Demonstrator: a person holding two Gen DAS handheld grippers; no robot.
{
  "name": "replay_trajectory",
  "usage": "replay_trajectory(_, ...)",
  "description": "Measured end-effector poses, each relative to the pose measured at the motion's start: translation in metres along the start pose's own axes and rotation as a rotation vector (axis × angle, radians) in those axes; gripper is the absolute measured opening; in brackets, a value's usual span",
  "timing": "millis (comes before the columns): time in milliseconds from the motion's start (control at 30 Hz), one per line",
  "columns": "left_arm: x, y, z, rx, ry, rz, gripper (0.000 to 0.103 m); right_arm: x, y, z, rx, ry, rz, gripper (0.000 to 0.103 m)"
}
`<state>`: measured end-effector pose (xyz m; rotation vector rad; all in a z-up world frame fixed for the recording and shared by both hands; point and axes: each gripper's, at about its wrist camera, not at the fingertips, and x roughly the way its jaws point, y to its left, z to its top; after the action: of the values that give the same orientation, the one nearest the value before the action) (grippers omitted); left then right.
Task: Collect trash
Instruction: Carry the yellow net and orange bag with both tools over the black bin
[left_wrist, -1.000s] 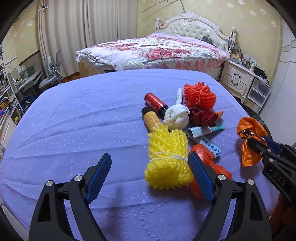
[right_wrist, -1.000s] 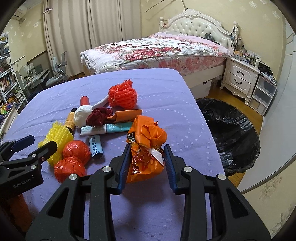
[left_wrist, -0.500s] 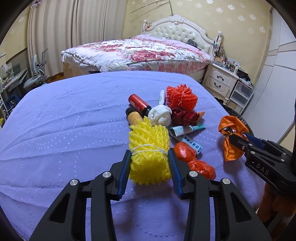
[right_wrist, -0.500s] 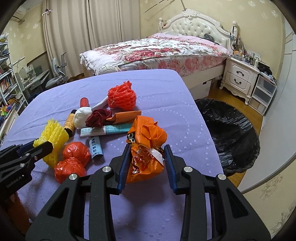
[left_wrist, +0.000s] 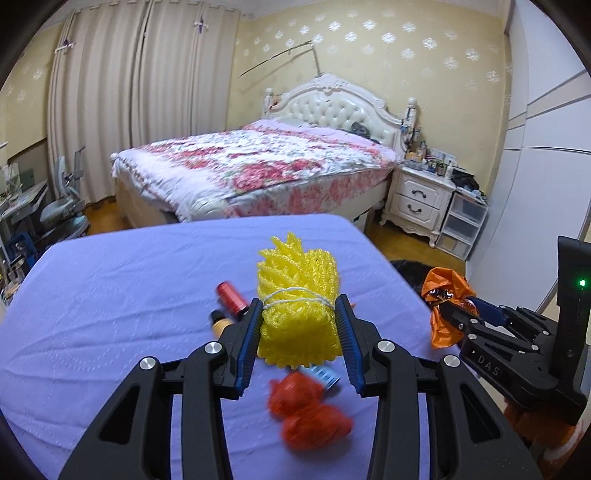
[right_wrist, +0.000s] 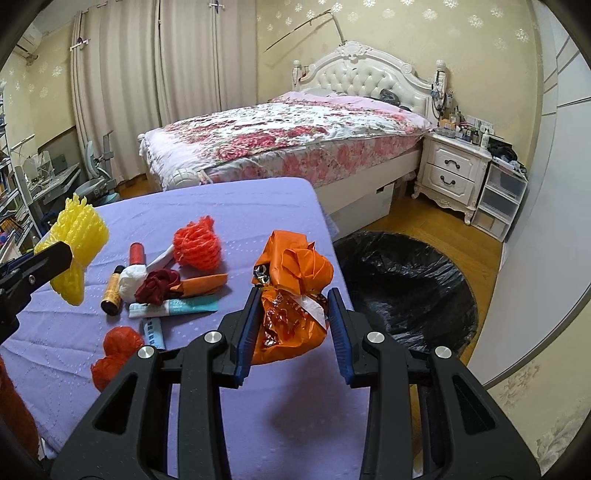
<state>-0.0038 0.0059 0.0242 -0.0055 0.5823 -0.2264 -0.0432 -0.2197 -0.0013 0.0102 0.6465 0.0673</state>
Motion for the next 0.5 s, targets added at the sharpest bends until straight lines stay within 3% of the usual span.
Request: replay_trajectory(500,0.088,-0.086,0.023,0.062,0.021,-0.083,0.041,0.032,-0.086,0.016,0.104,-0.010,-0.144,0.035)
